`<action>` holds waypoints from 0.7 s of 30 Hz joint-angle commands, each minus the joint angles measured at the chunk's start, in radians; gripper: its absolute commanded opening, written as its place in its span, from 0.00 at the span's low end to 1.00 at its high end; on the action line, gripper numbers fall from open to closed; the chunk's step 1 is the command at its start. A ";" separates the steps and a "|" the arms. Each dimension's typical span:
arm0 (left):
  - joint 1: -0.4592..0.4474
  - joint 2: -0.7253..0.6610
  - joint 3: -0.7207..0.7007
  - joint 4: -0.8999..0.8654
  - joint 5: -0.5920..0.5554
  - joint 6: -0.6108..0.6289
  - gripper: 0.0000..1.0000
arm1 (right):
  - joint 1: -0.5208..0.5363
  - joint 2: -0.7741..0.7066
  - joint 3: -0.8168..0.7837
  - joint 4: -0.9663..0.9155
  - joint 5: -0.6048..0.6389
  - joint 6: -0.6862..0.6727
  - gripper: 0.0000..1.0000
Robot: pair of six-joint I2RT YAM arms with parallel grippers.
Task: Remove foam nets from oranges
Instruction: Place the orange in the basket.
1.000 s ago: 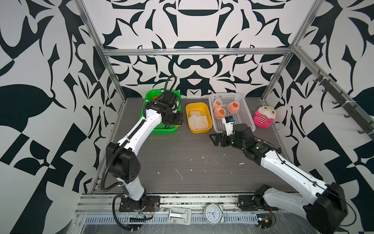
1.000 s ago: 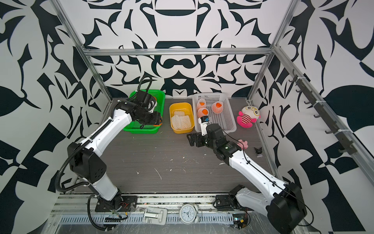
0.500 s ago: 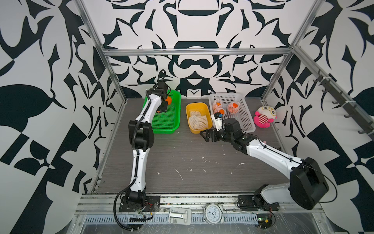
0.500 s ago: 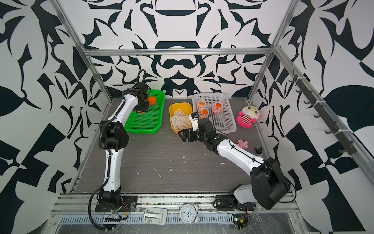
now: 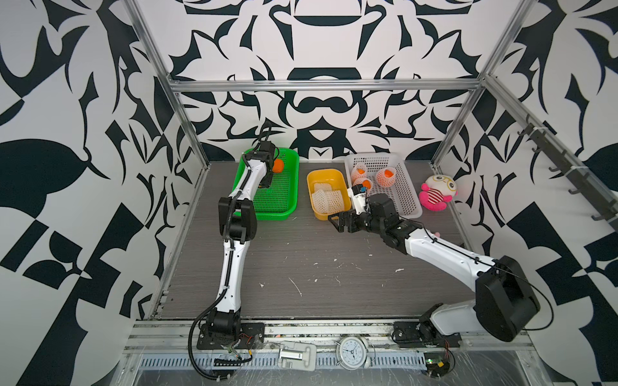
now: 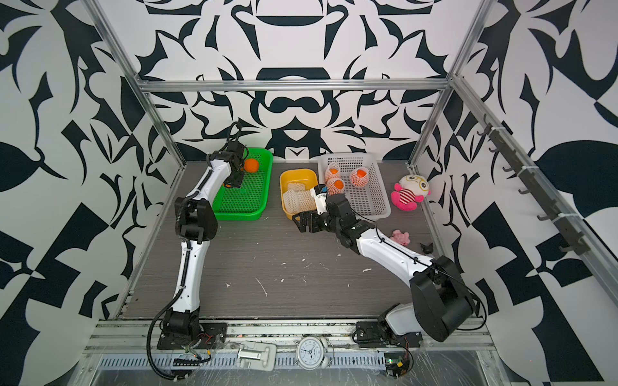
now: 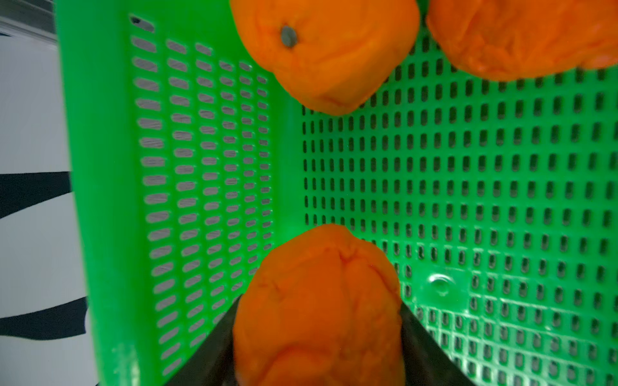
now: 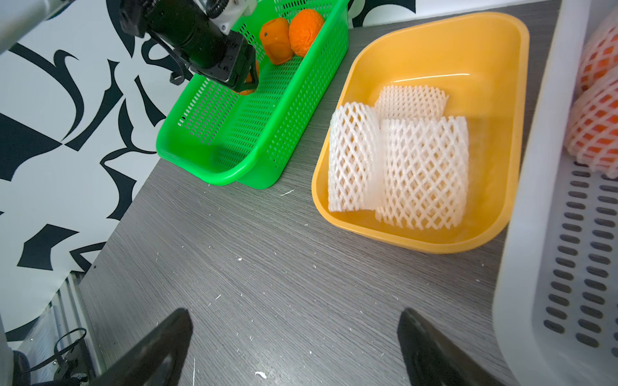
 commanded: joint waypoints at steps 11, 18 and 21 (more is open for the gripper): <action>0.009 0.097 0.046 0.044 -0.031 0.029 0.64 | 0.004 0.005 0.039 0.035 -0.025 0.025 0.99; 0.009 0.095 0.036 0.058 -0.043 0.038 0.76 | 0.005 0.009 0.039 0.034 -0.026 0.025 0.99; 0.007 0.090 0.040 0.057 -0.044 0.038 0.80 | 0.005 0.006 0.036 0.033 -0.022 0.025 0.99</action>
